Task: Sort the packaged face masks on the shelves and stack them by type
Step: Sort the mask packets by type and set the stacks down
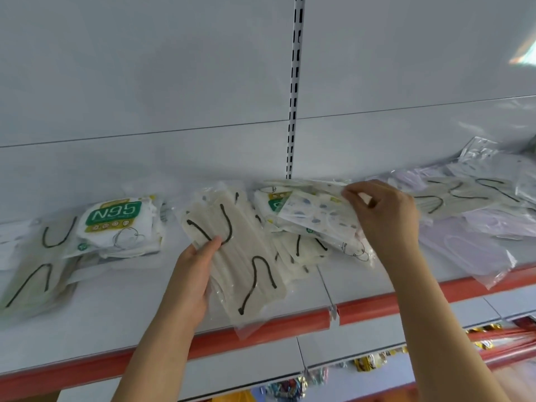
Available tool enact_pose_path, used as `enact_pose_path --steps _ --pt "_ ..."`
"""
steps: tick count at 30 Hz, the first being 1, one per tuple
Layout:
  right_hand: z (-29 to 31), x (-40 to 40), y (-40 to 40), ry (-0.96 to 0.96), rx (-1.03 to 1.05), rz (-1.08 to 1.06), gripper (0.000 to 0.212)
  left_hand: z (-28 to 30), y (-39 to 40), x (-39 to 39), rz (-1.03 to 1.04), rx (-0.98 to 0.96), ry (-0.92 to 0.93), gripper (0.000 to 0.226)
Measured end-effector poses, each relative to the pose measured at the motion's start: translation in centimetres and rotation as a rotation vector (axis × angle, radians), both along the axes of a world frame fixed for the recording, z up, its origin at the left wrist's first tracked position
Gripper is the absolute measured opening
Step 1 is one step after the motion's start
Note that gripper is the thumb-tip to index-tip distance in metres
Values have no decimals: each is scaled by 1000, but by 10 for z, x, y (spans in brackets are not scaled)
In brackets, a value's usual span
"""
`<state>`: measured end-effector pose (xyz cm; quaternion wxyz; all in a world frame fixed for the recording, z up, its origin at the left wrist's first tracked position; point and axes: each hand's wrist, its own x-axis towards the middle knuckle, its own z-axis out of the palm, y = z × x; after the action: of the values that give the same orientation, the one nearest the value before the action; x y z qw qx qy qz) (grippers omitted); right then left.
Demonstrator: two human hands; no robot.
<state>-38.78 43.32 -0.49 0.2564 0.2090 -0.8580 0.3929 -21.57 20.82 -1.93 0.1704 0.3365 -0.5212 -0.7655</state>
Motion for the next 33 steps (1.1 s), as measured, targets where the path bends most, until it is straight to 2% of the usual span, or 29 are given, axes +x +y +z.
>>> enact_pose_path --steps 2,5,7,10,15,16,18,20,22,24,25,29,31,33 --pt "5 32 -20 77 -57 312 6 3 4 -2 -55 22 -22 21" --pt "-12 67 -46 -48 17 686 14 10 6 0 -154 134 69 42" --pt "-27 73 -52 -135 60 793 24 11 0 5 -208 136 86 53" --pt "-38 72 -55 -182 67 833 36 6 -13 13 -247 40 -4 42" --pt "-43 78 -65 -283 19 730 37 -4 -26 21 -136 -53 -81 23" --pt "-46 79 -67 -281 46 640 31 -5 -29 22 -90 -70 -77 20" --pt "-51 76 -69 -316 209 315 6 -7 -41 24 32 -106 -67 18" --pt "-55 72 -71 -389 483 84 45 -10 -56 28 136 -115 -56 18" --pt "-60 71 -75 -430 631 63 83 -12 -66 32 195 -105 -40 18" --pt "-62 69 -80 -456 639 32 94 -15 -71 35 216 -95 -21 18" --pt "-61 67 -82 -455 610 10 88 -16 -71 35 216 -93 -17 18" --pt "-48 55 -75 -429 510 -16 32 -20 -68 35 185 -79 -17 20" --pt "-42 50 -67 -406 484 -7 19 -20 -68 35 171 -77 -14 21" --pt "-36 49 -62 -420 390 42 16 -21 -67 34 151 -83 -14 22"
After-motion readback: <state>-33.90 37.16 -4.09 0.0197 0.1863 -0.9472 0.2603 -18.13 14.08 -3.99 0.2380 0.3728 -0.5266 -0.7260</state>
